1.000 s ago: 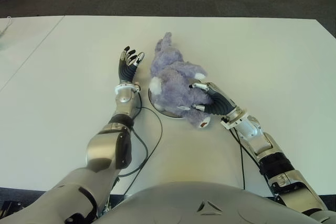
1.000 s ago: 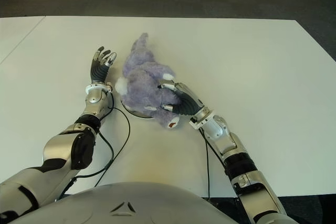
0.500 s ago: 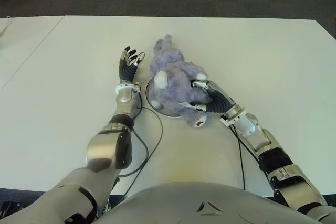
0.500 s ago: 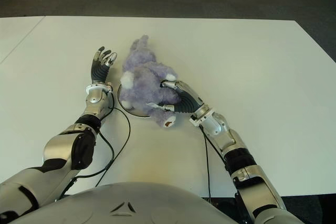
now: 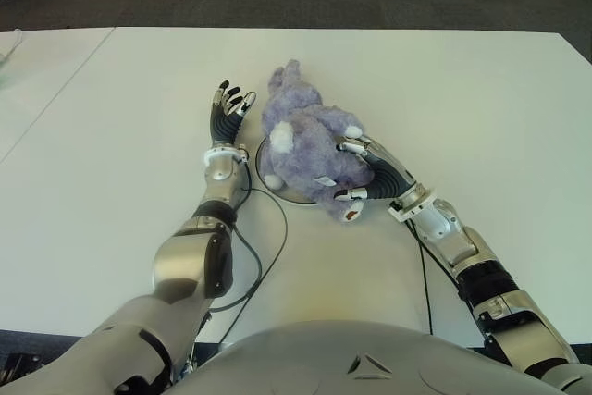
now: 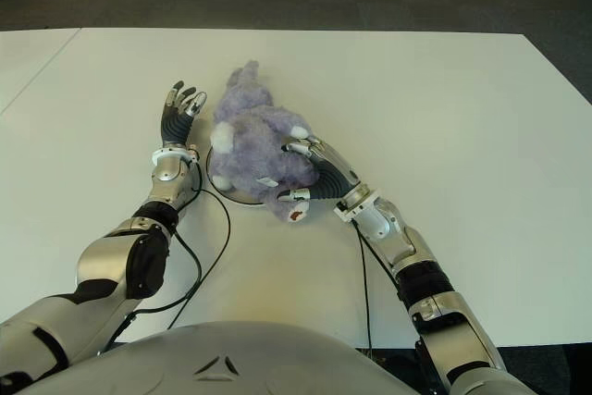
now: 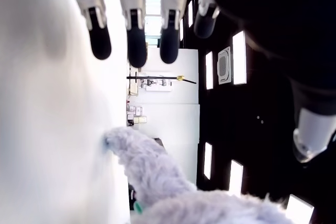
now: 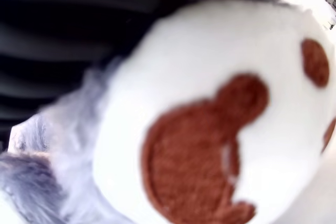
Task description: Put the doll into the plate.
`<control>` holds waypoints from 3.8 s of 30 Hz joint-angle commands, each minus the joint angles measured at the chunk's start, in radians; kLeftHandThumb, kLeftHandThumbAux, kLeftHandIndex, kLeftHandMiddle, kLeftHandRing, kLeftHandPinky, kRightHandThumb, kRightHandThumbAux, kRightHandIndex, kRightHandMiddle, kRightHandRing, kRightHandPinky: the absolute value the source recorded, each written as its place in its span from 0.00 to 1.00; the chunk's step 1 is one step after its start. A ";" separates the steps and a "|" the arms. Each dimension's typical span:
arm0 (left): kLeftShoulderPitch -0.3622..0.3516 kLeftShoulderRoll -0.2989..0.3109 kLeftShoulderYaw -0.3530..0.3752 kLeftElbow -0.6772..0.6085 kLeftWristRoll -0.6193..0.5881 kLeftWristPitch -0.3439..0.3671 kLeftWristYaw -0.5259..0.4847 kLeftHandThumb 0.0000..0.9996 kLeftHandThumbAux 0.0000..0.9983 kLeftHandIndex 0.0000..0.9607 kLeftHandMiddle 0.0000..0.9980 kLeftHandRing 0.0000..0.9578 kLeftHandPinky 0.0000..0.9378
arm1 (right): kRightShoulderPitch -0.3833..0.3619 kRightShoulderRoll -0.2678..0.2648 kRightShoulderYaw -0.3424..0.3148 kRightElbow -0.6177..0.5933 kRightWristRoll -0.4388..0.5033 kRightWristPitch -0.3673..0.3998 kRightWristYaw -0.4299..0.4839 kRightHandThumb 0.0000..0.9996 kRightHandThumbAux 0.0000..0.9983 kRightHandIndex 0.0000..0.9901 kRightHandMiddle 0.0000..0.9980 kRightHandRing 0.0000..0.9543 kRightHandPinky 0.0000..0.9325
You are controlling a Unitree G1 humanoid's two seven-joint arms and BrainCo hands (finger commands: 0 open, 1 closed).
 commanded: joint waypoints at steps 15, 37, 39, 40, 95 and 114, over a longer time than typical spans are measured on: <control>0.196 -0.050 0.009 0.132 -0.017 0.106 -0.020 0.00 0.55 0.11 0.19 0.21 0.21 | -0.006 -0.010 -0.064 -0.092 0.162 0.080 0.149 0.09 0.42 0.00 0.00 0.00 0.00; 0.194 -0.051 0.007 0.134 -0.012 0.121 -0.004 0.00 0.55 0.11 0.20 0.21 0.21 | -0.162 -0.029 -0.113 0.227 0.189 0.073 0.227 0.03 0.37 0.00 0.00 0.00 0.00; 0.196 -0.051 0.008 0.134 -0.013 0.117 -0.010 0.00 0.55 0.11 0.20 0.21 0.21 | -0.176 -0.026 -0.114 0.260 0.189 0.064 0.226 0.03 0.36 0.00 0.00 0.00 0.00; 0.195 -0.052 0.008 0.134 -0.014 0.117 -0.011 0.00 0.55 0.11 0.20 0.21 0.21 | -0.182 -0.025 -0.114 0.276 0.190 0.060 0.226 0.03 0.36 0.00 0.00 0.00 0.00; 0.197 -0.048 0.002 0.133 -0.011 0.116 -0.014 0.00 0.55 0.09 0.18 0.19 0.19 | -0.459 0.153 -0.079 1.034 0.096 0.463 -0.064 0.00 0.64 0.07 0.06 0.03 0.03; 0.196 -0.051 -0.012 0.132 0.002 0.127 0.014 0.00 0.54 0.10 0.20 0.21 0.20 | -0.421 0.234 -0.097 1.040 0.086 0.525 -0.286 0.00 0.82 0.07 0.07 0.08 0.11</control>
